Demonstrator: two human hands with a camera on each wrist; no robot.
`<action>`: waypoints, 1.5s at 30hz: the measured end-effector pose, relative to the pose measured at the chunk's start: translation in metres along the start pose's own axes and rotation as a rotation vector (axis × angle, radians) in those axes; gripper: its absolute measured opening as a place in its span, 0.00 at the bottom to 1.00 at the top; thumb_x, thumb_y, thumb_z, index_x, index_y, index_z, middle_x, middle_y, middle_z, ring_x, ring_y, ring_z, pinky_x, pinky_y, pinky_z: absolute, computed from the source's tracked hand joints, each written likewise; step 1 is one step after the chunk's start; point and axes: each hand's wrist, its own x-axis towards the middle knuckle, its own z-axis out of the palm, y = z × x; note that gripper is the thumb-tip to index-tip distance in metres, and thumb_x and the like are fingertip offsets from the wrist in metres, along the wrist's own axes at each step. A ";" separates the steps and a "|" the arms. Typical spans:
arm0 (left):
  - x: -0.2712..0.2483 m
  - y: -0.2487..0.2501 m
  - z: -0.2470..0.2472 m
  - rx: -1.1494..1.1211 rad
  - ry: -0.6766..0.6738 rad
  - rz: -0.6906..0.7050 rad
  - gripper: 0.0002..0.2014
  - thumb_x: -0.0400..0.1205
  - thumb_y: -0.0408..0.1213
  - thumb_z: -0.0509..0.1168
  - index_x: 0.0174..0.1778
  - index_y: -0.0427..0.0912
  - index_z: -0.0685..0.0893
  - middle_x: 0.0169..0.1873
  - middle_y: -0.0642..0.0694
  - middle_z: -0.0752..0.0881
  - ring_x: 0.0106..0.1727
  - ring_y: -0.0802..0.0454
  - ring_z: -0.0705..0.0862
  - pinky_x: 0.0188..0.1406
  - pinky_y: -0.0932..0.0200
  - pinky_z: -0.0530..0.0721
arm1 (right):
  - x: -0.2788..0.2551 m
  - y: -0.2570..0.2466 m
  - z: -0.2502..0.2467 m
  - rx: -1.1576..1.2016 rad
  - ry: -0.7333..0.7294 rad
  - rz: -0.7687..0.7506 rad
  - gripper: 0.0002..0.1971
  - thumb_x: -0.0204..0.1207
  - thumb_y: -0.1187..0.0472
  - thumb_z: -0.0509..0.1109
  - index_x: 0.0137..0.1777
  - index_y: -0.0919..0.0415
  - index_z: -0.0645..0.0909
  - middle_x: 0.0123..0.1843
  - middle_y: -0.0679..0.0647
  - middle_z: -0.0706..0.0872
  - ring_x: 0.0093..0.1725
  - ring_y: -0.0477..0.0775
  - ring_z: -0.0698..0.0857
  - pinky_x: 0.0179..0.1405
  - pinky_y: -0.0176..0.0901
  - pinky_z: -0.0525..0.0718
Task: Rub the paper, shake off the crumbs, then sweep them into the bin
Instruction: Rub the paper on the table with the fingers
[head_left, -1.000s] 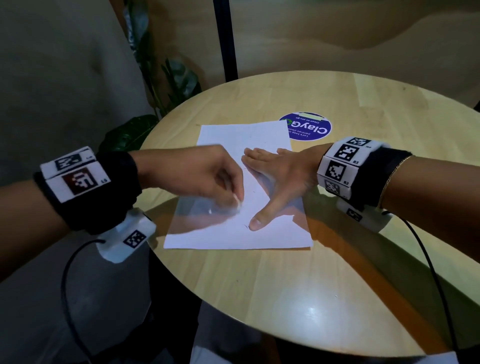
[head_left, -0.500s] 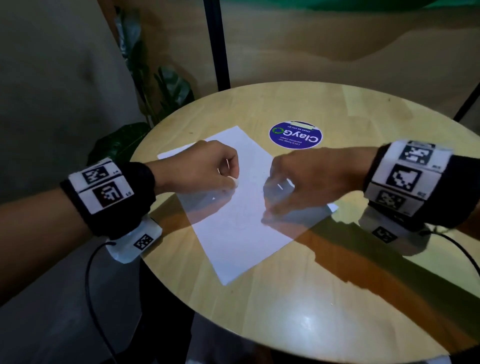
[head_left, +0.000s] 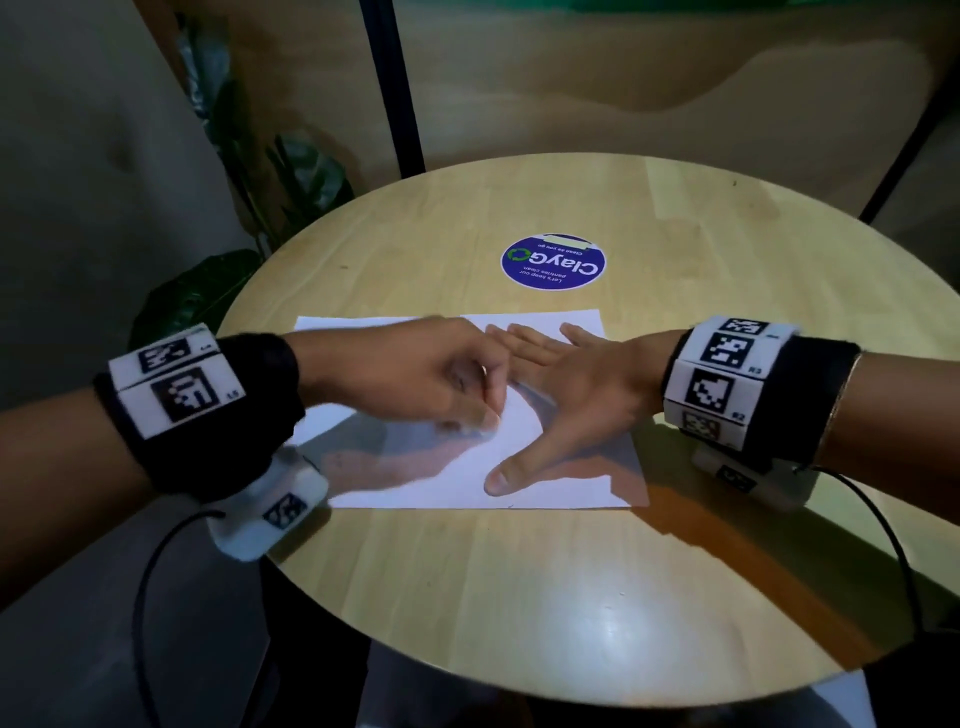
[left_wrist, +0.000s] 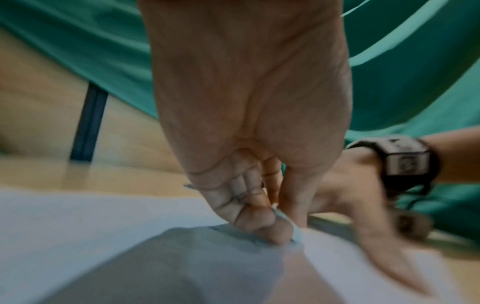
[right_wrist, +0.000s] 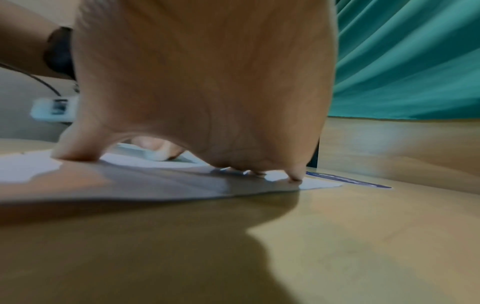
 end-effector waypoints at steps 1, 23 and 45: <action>0.002 -0.006 -0.006 0.045 0.065 -0.009 0.04 0.86 0.33 0.77 0.47 0.44 0.91 0.39 0.49 0.96 0.37 0.51 0.92 0.40 0.58 0.87 | 0.001 0.000 0.000 0.003 0.007 0.005 0.71 0.61 0.10 0.64 0.90 0.39 0.23 0.90 0.37 0.22 0.87 0.38 0.23 0.89 0.61 0.28; 0.001 -0.009 -0.017 0.066 -0.111 -0.029 0.05 0.89 0.35 0.75 0.48 0.46 0.88 0.45 0.38 0.95 0.38 0.49 0.87 0.43 0.55 0.86 | 0.001 -0.002 -0.003 -0.004 0.003 0.019 0.71 0.62 0.10 0.64 0.91 0.41 0.25 0.91 0.39 0.23 0.88 0.42 0.23 0.89 0.66 0.30; 0.017 -0.015 -0.027 0.119 0.042 -0.119 0.04 0.85 0.38 0.77 0.46 0.48 0.88 0.41 0.48 0.96 0.40 0.51 0.92 0.46 0.53 0.88 | -0.002 0.004 -0.028 0.058 0.017 0.056 0.64 0.70 0.22 0.75 0.93 0.36 0.34 0.93 0.39 0.29 0.91 0.44 0.30 0.90 0.66 0.34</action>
